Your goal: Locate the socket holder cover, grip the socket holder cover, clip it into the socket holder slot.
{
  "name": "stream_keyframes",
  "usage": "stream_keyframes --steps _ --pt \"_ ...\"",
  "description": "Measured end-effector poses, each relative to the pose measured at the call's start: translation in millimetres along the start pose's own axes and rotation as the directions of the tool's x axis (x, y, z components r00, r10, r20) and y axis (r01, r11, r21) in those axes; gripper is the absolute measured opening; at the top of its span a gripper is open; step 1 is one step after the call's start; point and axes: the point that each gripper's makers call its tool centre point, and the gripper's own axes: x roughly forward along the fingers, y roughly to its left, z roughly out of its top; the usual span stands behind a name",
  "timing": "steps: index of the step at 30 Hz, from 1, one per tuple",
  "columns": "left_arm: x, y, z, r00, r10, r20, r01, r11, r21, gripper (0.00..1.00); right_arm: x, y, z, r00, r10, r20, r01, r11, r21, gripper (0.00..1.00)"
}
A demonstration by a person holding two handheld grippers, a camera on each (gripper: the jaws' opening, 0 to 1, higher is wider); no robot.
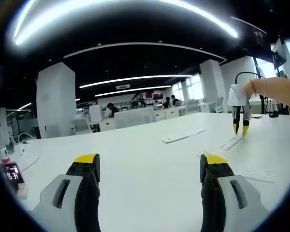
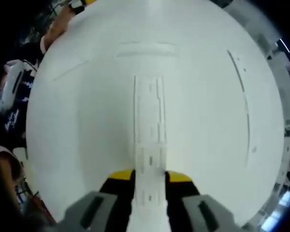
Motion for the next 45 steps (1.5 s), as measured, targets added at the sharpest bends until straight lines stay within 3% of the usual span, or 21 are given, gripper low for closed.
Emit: stream_keyframes --steps 11,13,45 --pt "0.2 0.5 -1.0 1.000 -0.001 -0.006 0.001 1.000 0.002 0.84 -0.6 1.1 0.5 1.000 0.004 -0.002 -0.004 1.000 0.026 0.27" --pt "0.1 0.6 -0.9 1.000 -0.002 -0.006 0.002 1.000 0.003 0.84 -0.8 -0.2 2.1 1.000 -0.003 -0.012 0.002 0.999 -0.032 0.27" --pt "0.3 -1.0 -2.3 1.000 -0.004 -0.012 0.005 1.000 0.006 0.84 4.3 -0.3 0.3 0.999 0.000 -0.037 -0.002 0.997 -0.074 0.29"
